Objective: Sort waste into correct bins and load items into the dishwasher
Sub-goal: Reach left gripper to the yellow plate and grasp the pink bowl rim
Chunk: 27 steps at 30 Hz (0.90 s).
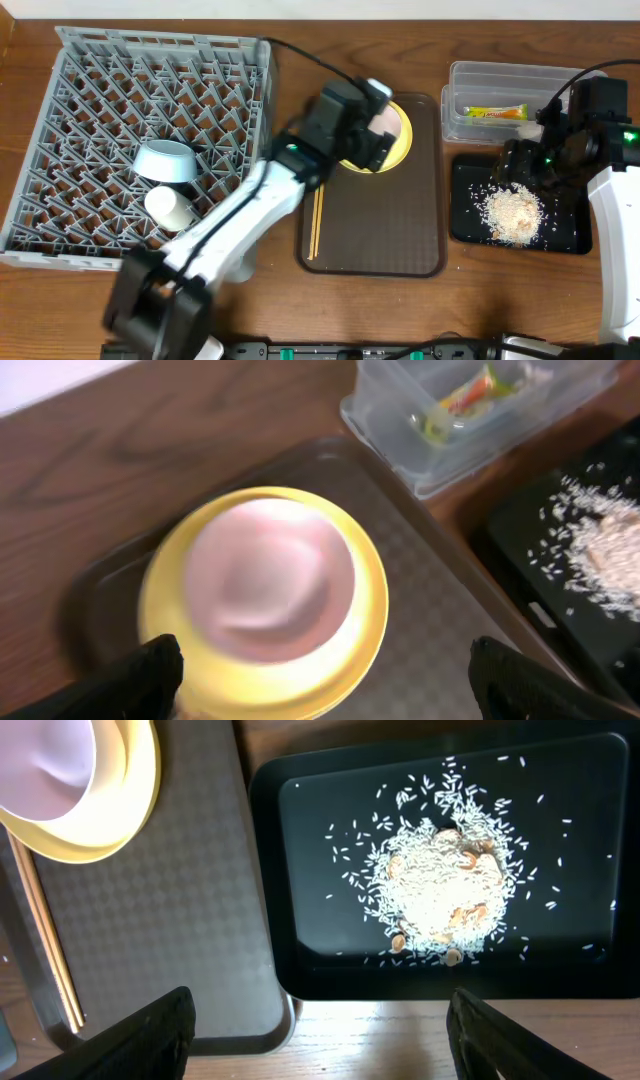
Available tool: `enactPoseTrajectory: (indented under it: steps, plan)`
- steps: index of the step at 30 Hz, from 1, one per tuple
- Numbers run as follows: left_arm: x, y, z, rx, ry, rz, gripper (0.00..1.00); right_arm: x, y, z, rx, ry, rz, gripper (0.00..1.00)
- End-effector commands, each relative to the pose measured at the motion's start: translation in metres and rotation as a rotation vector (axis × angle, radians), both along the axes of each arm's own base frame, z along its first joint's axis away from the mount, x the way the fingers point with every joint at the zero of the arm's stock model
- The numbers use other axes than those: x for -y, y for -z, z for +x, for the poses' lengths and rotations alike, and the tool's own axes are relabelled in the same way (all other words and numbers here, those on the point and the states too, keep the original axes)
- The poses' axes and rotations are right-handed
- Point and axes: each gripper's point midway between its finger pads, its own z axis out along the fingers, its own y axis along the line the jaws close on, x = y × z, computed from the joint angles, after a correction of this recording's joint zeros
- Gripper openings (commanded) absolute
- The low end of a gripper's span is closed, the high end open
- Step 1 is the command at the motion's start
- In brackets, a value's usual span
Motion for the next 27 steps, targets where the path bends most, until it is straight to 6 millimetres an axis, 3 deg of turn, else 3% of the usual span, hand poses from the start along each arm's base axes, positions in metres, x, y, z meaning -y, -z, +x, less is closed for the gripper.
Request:
enactPoseTrajectory:
  steps: [1,5,10,13,18,27]
  plan:
    - [0.017,0.03,0.008,0.001,0.021,0.045,0.93,0.005,-0.006,-0.001,0.017,0.028,-0.006,0.79]
    - [0.028,0.066,0.009,-0.042,0.037,0.076,0.92,0.005,-0.006,-0.001,0.015,0.028,-0.006,0.79]
    - [0.024,0.106,0.002,-0.127,0.044,0.132,0.91,0.005,-0.006,-0.001,0.016,0.029,-0.007,0.79]
    - [0.018,0.124,-0.006,-0.183,0.045,0.173,0.84,0.005,-0.006,-0.001,0.016,0.029,-0.007,0.79]
    - [0.014,0.129,-0.011,-0.21,0.045,0.193,0.73,0.005,-0.006,0.0,0.02,0.029,-0.007,0.79]
    - [0.017,0.125,-0.005,-0.181,0.039,0.18,0.72,0.005,-0.006,0.0,0.019,0.028,-0.007,0.8]
